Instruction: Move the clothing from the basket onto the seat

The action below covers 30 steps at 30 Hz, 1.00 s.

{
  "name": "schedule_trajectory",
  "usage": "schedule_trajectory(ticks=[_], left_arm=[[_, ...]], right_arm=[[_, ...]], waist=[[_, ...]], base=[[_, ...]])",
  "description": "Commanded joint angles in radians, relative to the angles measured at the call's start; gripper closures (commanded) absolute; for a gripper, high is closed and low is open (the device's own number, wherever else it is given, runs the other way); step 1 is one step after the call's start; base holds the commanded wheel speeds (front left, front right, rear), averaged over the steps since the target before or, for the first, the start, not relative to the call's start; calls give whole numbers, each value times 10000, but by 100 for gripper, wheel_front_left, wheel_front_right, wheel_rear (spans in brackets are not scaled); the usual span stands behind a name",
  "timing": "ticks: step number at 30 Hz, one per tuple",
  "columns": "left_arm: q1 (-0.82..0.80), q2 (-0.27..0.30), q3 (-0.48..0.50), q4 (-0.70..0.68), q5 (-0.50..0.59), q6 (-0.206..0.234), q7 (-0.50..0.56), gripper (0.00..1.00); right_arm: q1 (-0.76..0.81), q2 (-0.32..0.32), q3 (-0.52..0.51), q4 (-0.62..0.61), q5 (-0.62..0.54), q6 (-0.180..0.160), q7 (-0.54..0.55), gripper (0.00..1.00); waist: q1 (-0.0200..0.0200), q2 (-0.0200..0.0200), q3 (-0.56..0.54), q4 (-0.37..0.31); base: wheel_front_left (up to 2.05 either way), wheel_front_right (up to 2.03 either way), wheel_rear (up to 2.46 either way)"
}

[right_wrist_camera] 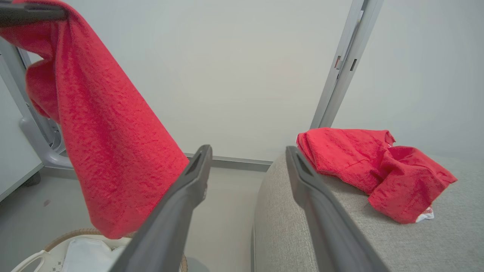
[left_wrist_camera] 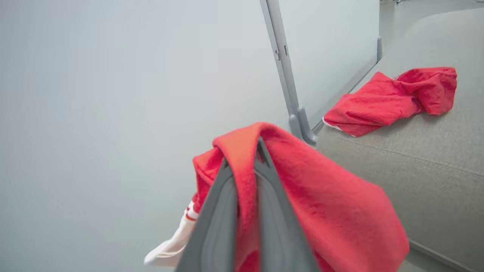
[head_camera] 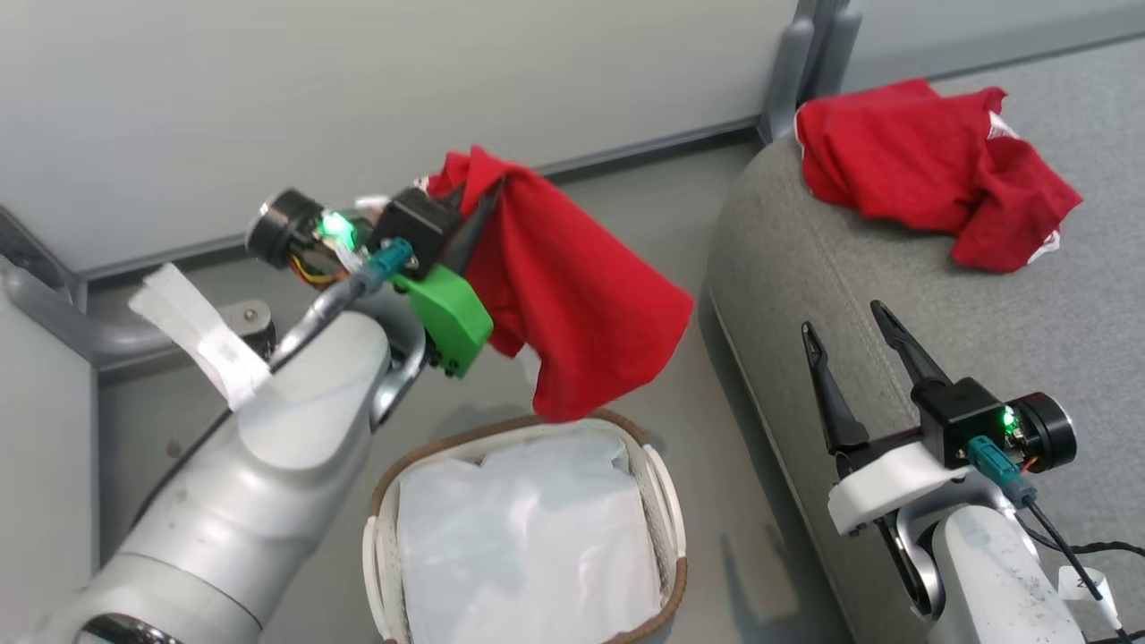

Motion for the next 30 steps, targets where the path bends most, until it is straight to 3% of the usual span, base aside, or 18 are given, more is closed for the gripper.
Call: schedule_trajectory(ticks=[1,12,24,30], left_arm=[[-286,163,79,-197,-5,40,62,100],[-1414,642,236,-1243,167,151,340,100],[-1788,538,22,-2323,79,75,230,100],[-1592,515,-154,-2754,-23,53,439,100]], right_arm=[[133,-31,57,35,-50,-14,-21,0],[-319,-31,609,148,-158,-14,-21,0],[-620,-28,755,1225,-1125,-14,-21,0],[-1095,-34,1270,1374,-1022,-14,-21,0]], waist=[[1,0,-661,73],[1,0,-762,-31],[1,0,-1100,385],[1,0,-1244,549]], base=[[0,0,0],[0,0,0],[0,0,0],[0,0,0]])
